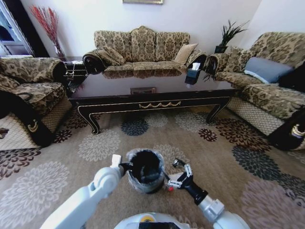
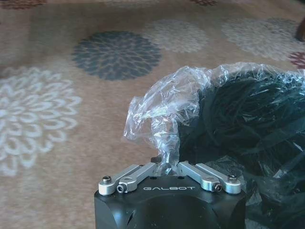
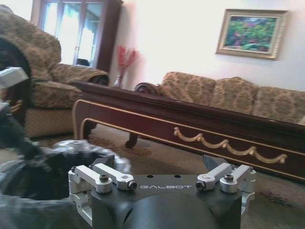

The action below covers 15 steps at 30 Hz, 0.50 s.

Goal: Move to the front of the table and pick up the trash from the floor, then place it into the trash bin.

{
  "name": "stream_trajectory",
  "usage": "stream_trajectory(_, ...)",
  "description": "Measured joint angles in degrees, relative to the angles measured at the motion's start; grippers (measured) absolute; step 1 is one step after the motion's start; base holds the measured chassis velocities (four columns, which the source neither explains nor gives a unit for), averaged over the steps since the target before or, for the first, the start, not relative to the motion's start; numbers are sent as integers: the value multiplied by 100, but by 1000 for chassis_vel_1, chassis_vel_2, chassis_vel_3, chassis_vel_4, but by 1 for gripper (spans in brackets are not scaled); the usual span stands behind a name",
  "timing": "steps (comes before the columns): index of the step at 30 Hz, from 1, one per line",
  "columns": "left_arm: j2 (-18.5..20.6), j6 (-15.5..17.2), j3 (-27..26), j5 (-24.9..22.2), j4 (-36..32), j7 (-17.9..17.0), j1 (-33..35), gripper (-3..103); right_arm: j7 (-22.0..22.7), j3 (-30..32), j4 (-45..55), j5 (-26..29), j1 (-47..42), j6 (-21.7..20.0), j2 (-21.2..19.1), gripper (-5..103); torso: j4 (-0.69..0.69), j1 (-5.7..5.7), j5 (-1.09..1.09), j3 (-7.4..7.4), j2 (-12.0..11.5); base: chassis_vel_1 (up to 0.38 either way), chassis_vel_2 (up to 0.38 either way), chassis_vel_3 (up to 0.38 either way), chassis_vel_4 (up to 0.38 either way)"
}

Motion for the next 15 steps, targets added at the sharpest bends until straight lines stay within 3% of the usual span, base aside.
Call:
stream_trajectory(8, -26, 0, -456, -131, 275, 96, 78, 2, 331, 320, -891, 627, 372, -173, 187, 100, 0, 0, -2, 0, -1, 0, 0, 0, 0)
stream_trajectory(15, -29, 0, -609, -145, 366, 166, 134, 2, 439, 348, -1946, 737, 629, -172, 453, 100, 0, 1, 1, 0, -1, 0, 0, 0, 0)
